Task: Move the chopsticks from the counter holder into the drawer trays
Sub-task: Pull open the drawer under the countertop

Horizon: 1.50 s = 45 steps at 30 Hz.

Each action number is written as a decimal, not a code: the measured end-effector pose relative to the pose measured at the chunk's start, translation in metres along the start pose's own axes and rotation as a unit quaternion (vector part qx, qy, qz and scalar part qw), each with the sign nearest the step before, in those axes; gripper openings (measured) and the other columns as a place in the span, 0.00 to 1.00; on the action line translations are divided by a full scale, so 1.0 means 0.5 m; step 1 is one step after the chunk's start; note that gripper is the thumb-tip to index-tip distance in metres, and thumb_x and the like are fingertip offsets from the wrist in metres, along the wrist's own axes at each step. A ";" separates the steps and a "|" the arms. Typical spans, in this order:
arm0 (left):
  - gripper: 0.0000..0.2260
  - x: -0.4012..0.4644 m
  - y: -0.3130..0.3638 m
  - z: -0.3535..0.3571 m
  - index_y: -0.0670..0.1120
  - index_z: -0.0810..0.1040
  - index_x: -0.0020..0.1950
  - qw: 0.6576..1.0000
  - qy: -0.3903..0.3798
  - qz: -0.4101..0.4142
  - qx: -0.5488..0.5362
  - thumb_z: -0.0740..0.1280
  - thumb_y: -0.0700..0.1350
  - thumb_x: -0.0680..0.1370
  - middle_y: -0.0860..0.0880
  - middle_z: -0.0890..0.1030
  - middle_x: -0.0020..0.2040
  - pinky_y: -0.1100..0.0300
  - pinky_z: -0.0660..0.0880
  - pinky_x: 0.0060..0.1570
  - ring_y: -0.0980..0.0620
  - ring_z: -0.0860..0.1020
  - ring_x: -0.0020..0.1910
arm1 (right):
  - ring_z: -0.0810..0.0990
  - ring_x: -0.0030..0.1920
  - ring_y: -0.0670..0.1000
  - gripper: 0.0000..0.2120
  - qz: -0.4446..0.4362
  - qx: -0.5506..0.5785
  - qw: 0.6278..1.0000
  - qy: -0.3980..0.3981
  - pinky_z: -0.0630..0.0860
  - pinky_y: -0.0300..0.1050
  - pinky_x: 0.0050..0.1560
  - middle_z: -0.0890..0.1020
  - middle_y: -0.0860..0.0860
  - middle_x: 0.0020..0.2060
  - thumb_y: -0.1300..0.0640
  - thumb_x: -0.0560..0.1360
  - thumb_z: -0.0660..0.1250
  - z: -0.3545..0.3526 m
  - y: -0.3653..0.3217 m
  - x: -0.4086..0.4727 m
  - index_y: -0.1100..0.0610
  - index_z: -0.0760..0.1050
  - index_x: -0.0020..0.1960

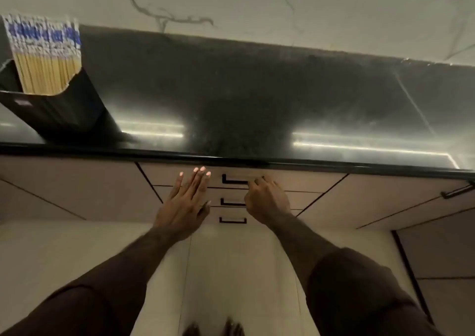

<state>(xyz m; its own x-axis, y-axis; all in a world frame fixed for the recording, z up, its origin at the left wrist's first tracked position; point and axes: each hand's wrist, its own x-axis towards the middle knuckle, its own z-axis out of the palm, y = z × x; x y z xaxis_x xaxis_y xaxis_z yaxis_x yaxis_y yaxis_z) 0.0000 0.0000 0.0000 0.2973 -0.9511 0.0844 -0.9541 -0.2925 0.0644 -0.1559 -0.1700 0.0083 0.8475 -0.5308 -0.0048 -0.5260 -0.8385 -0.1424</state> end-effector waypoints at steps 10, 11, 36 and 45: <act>0.32 0.003 -0.066 0.120 0.43 0.40 0.78 0.995 -0.041 -0.085 0.015 0.42 0.59 0.80 0.43 0.45 0.79 0.48 0.39 0.76 0.47 0.44 0.79 | 0.48 0.79 0.56 0.29 0.126 0.058 0.969 -0.203 0.44 0.51 0.77 0.51 0.54 0.80 0.51 0.82 0.54 0.118 0.007 0.089 0.53 0.47 0.80; 0.32 0.004 -0.069 0.124 0.43 0.39 0.78 0.995 -0.042 -0.090 0.010 0.42 0.59 0.80 0.43 0.45 0.79 0.48 0.41 0.76 0.47 0.45 0.79 | 0.46 0.79 0.55 0.29 0.139 0.062 0.967 -0.204 0.42 0.51 0.77 0.49 0.54 0.80 0.51 0.83 0.53 0.126 0.004 0.094 0.53 0.46 0.80; 0.37 -0.304 0.071 0.039 0.37 0.44 0.78 0.985 0.035 -0.113 -0.128 0.56 0.54 0.77 0.38 0.47 0.79 0.50 0.41 0.77 0.43 0.46 0.79 | 0.69 0.69 0.59 0.18 0.174 0.070 0.975 -0.119 0.70 0.52 0.67 0.75 0.57 0.66 0.50 0.83 0.55 0.175 -0.124 -0.269 0.57 0.71 0.68; 0.38 -0.471 0.108 0.029 0.38 0.44 0.78 0.986 0.012 -0.147 -0.082 0.58 0.49 0.74 0.41 0.48 0.80 0.50 0.40 0.77 0.46 0.45 0.79 | 0.73 0.66 0.58 0.17 0.190 0.114 0.965 -0.137 0.75 0.50 0.62 0.77 0.56 0.64 0.50 0.82 0.58 0.170 -0.174 -0.442 0.55 0.71 0.68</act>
<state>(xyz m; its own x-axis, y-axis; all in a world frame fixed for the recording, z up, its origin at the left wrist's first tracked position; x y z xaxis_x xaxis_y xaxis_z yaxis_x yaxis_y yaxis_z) -0.1220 0.2070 -0.0306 0.5620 -0.8248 0.0617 -0.8091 -0.5327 0.2484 -0.2913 0.0306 -0.0624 0.5996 -0.7167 -0.3561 -0.8000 -0.5238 -0.2928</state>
